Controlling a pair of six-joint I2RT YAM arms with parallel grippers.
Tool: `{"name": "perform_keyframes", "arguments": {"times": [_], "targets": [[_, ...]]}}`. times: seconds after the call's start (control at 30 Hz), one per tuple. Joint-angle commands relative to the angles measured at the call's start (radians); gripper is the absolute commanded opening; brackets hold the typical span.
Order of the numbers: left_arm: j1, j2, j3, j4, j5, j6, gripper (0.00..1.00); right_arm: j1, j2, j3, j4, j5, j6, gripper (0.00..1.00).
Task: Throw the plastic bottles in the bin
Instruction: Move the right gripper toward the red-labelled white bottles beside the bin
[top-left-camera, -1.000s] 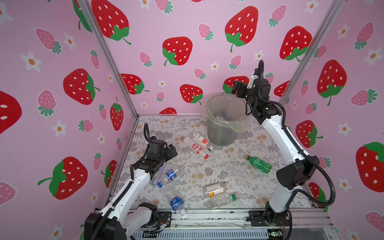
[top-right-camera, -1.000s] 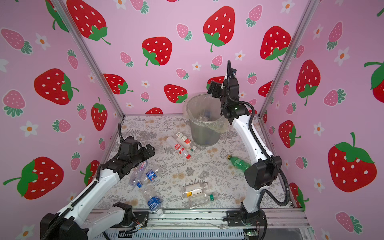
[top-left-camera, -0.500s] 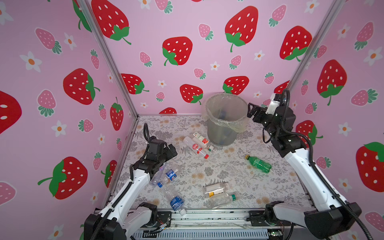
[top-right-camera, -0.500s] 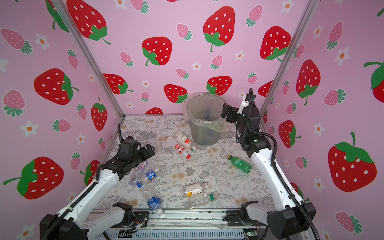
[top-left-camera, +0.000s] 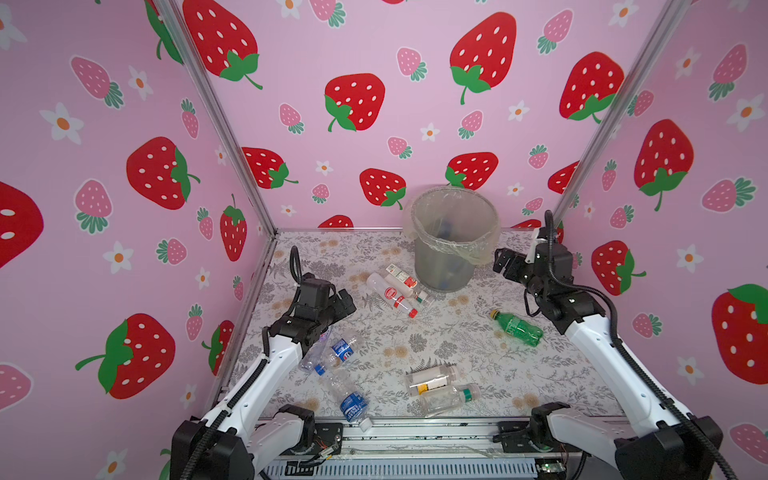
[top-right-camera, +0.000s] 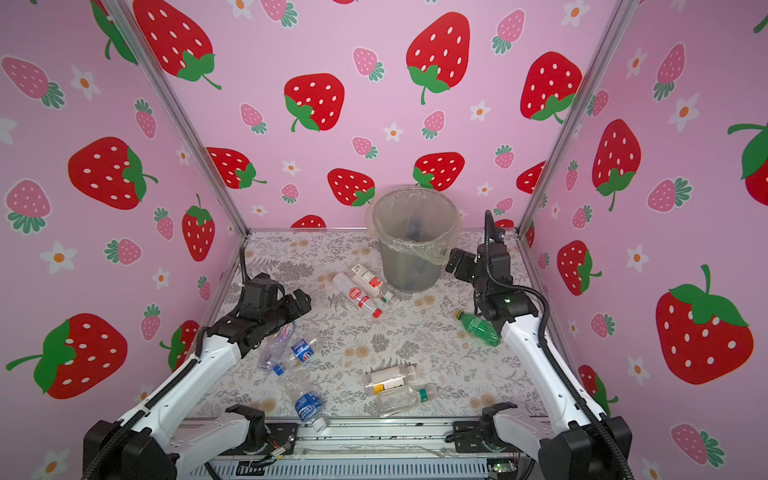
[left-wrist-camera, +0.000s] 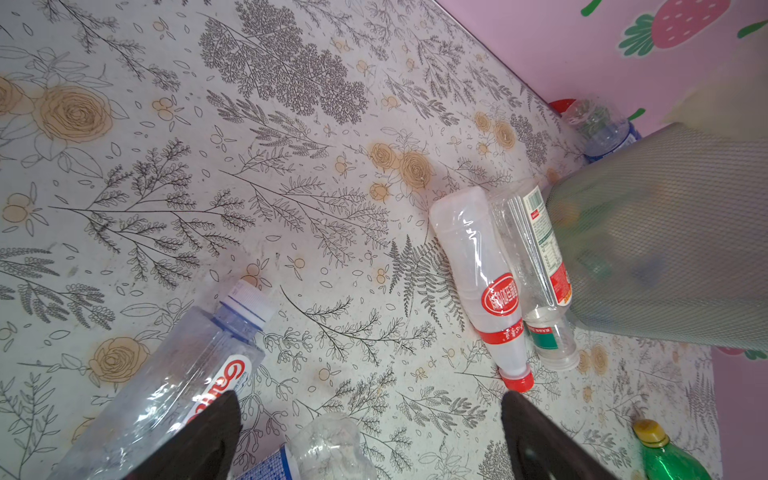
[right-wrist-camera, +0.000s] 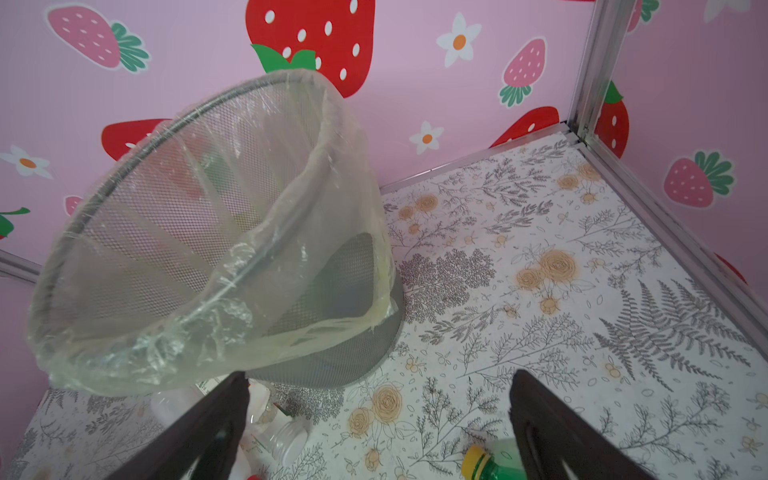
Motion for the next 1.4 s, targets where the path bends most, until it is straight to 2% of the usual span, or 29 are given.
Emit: {"name": "perform_keyframes", "arguments": {"times": [0.0,0.13,0.23,0.33,0.6,0.77,0.83,0.9,1.07,1.2,1.37], "targets": [[0.006,-0.001,0.013,-0.011,-0.005,-0.013,0.99,-0.013,-0.021,-0.032,-0.056,0.032,0.053,0.99],[0.006,0.004,0.024,-0.037,-0.02,-0.023,0.99,-0.022,-0.019,-0.061,-0.12,0.077,0.147,0.99],[0.006,0.012,0.031,-0.047,-0.03,-0.028,0.99,-0.033,-0.008,-0.062,-0.211,0.155,0.268,0.99],[0.005,0.019,0.033,-0.052,-0.029,-0.029,0.99,-0.041,0.002,-0.068,-0.243,0.166,0.308,0.99],[0.006,0.019,0.027,-0.046,-0.015,-0.038,0.99,-0.061,0.025,-0.094,-0.19,0.065,0.292,0.99],[0.005,0.034,0.046,-0.044,-0.018,-0.032,0.99,-0.063,0.032,-0.154,-0.042,-0.112,0.155,0.99],[0.006,0.046,0.061,-0.043,-0.021,-0.031,0.99,-0.049,0.02,-0.215,0.031,-0.164,0.155,0.99],[0.007,0.059,0.079,-0.044,-0.021,-0.031,0.99,-0.008,0.021,-0.239,0.043,-0.136,0.155,0.99],[0.014,0.092,0.107,-0.04,-0.027,-0.018,0.99,0.167,0.036,-0.222,0.044,-0.013,0.129,0.99],[0.029,0.109,0.115,-0.039,-0.027,-0.017,0.99,0.263,0.068,-0.206,0.07,0.003,0.123,0.99],[0.057,0.129,0.126,-0.031,-0.011,-0.014,0.99,0.441,0.155,-0.171,0.165,0.059,0.1,0.99]]}}
